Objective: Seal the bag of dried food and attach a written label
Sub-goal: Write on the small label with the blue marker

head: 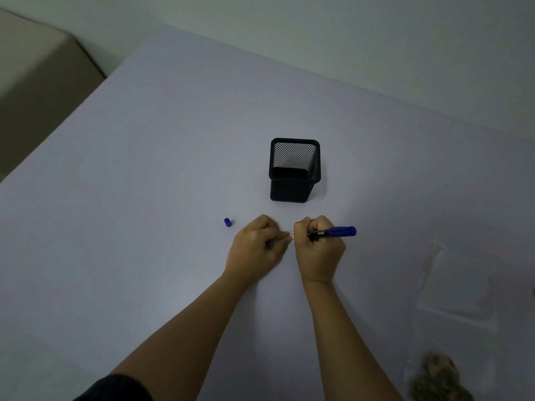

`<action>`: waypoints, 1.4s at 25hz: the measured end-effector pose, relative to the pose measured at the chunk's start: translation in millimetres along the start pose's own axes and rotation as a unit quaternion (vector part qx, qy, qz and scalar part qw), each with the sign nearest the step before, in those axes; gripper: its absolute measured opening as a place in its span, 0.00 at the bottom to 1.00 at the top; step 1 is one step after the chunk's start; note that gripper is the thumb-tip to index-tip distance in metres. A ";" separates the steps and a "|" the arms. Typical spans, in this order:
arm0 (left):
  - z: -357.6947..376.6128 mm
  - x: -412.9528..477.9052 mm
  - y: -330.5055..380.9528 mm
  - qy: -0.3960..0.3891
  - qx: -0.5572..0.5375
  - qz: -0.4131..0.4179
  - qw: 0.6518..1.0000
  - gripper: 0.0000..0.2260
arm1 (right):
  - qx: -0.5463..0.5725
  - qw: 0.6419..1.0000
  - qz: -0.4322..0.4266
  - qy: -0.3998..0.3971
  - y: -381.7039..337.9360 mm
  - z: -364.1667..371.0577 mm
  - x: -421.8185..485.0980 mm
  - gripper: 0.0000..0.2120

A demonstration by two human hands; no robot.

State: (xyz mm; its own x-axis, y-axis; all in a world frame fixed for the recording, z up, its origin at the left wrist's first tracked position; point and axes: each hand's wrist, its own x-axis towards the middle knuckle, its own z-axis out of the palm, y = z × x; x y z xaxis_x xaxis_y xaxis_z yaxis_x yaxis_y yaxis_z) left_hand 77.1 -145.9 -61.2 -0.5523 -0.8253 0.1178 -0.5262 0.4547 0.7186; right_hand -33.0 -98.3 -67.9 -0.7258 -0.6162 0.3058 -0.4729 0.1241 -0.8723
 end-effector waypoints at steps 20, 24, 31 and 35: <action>-1.1 0.1 2.9 -0.008 0.012 -0.006 1.000 0.08 | -0.011 1.000 -0.013 0.025 -2.6 -1.2 0.5 0.14; -1.2 0.9 4.5 -0.006 0.012 -0.011 1.000 0.07 | -0.003 0.999 0.024 0.047 -5.4 -2.9 3.1 0.13; -4.8 5.9 9.4 -0.010 -0.019 -0.046 0.999 0.05 | 0.202 0.931 0.267 0.146 -25.7 -36.6 15.0 0.13; -6.0 8.4 12.8 -0.024 -0.017 -0.056 0.998 0.04 | 0.326 0.848 0.381 0.172 -41.7 -63.4 18.4 0.15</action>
State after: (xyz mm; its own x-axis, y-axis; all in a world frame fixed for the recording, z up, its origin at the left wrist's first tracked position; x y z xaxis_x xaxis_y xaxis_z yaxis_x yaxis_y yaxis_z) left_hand 69.6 -149.0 -46.8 -0.5220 -0.8529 0.0032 -0.5651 0.3487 0.7477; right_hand -58.3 -65.4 -1.7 -0.8524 -0.2727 -0.4461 0.4943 -0.1423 -0.8576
